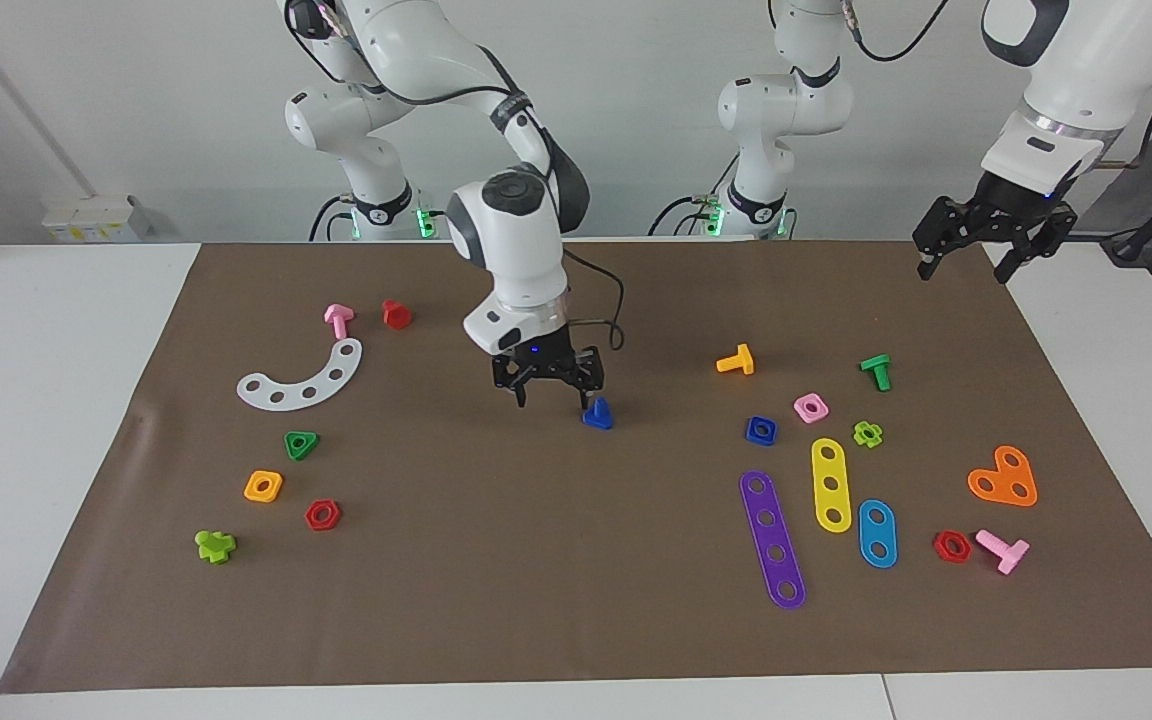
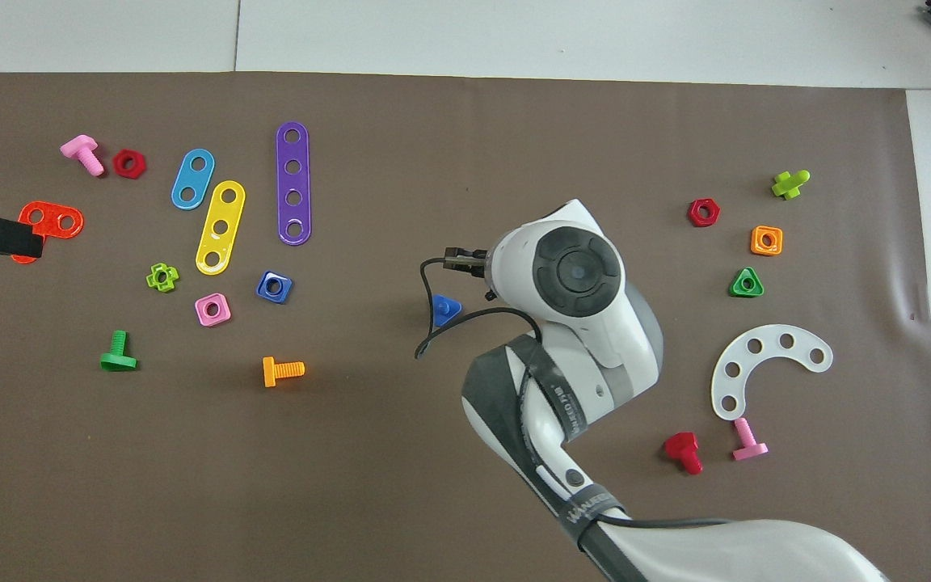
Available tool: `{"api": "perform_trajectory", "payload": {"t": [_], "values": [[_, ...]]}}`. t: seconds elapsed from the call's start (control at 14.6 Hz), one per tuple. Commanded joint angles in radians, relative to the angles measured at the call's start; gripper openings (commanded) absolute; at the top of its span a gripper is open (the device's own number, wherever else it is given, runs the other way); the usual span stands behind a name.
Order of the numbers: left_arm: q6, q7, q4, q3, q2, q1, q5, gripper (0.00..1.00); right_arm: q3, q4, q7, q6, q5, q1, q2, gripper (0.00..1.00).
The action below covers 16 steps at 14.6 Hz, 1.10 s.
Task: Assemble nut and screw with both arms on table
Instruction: 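Withdraw the right gripper while the left gripper reaches toward the parts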
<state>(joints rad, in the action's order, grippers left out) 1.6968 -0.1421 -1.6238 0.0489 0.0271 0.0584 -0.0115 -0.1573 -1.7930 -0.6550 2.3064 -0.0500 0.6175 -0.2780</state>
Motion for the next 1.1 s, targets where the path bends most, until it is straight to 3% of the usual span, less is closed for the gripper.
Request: {"api": "perform_trajectory", "payload": {"t": [0.0, 0.27, 0.48, 0.75, 1.03], "values": [[0.095, -0.011, -0.108, -0.001, 0.02, 0.023, 0.013, 1.0, 0.013, -0.02, 0.108, -0.083, 0.019, -0.128, 0.103, 1.0], [0.265, -0.005, -0.24, -0.001, 0.005, 0.08, 0.013, 0.99, 0.015, -0.011, 0.291, -0.191, 0.019, -0.306, 0.198, 1.0], [0.371, -0.002, -0.292, -0.001, -0.053, 0.109, 0.013, 0.99, 0.015, -0.005, 0.376, -0.286, 0.018, -0.386, 0.25, 1.0], [0.523, -0.002, -0.392, -0.001, -0.075, 0.132, 0.012, 0.99, 0.013, -0.006, 0.478, -0.526, 0.013, -0.495, 0.344, 1.0], [0.624, -0.001, -0.442, -0.001, -0.099, 0.159, 0.012, 0.99, 0.013, -0.009, 0.589, -0.645, 0.015, -0.578, 0.384, 1.0]]}}
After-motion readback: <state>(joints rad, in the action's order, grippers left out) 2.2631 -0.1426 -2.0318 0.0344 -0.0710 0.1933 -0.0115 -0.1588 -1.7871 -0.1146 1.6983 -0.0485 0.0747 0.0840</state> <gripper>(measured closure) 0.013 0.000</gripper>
